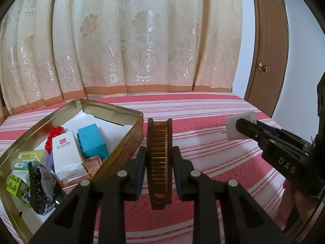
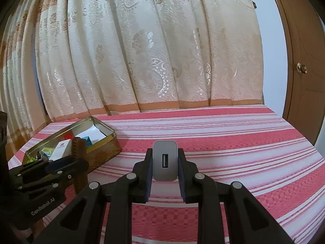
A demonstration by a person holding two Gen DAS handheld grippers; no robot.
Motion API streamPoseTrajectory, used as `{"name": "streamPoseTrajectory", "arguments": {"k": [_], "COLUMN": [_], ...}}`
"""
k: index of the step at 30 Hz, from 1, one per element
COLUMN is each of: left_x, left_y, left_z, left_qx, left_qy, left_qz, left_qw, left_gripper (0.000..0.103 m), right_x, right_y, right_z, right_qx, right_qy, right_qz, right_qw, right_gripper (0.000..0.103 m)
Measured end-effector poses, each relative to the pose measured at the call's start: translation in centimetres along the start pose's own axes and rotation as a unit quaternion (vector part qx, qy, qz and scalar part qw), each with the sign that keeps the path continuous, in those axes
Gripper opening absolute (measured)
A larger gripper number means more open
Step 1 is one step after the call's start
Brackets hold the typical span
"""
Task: Organize rigid objects
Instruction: 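Carry the brown comb and white charger toward the gold tin with both tools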
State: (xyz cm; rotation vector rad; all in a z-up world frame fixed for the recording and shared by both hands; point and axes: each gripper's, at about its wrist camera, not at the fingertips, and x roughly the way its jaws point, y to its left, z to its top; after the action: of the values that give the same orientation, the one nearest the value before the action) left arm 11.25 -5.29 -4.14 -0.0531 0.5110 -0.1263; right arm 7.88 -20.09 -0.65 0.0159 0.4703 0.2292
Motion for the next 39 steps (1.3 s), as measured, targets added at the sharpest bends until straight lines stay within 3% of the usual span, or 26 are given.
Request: {"name": "streamPoseTrajectory", "arguments": {"k": [39], "left_x": [-1.6], "left_y": [1.7], "left_z": [-0.5], "left_qx": [-0.022], "left_qy": [-0.008], "left_qz": [0.008], "left_qw": [0.9997], "left_gripper": [0.024], "right_x": [0.1], "right_y": [4.1], "right_z": [-0.5], "right_qx": [-0.031], "right_qy": [0.003], "right_qz": [0.034], "right_qw": [0.999], "right_gripper": [0.024]}}
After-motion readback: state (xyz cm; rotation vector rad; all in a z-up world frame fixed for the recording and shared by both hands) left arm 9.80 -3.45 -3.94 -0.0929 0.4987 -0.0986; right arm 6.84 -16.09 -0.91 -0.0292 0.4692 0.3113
